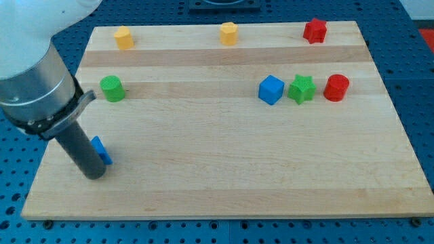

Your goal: Push blue triangle towards green circle

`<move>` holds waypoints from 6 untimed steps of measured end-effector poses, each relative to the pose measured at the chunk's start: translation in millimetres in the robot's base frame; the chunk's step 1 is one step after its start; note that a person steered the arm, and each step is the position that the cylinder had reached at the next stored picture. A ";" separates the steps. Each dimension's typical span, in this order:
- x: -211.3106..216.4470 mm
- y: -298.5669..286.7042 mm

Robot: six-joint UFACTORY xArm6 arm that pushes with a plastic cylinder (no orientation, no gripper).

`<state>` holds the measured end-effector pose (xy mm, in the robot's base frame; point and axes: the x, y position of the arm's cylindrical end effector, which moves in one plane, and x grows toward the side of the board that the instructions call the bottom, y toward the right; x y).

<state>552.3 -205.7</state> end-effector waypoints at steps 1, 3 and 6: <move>-3.0 -19.4; -14.7 -43.1; -17.3 20.4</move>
<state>535.0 -185.3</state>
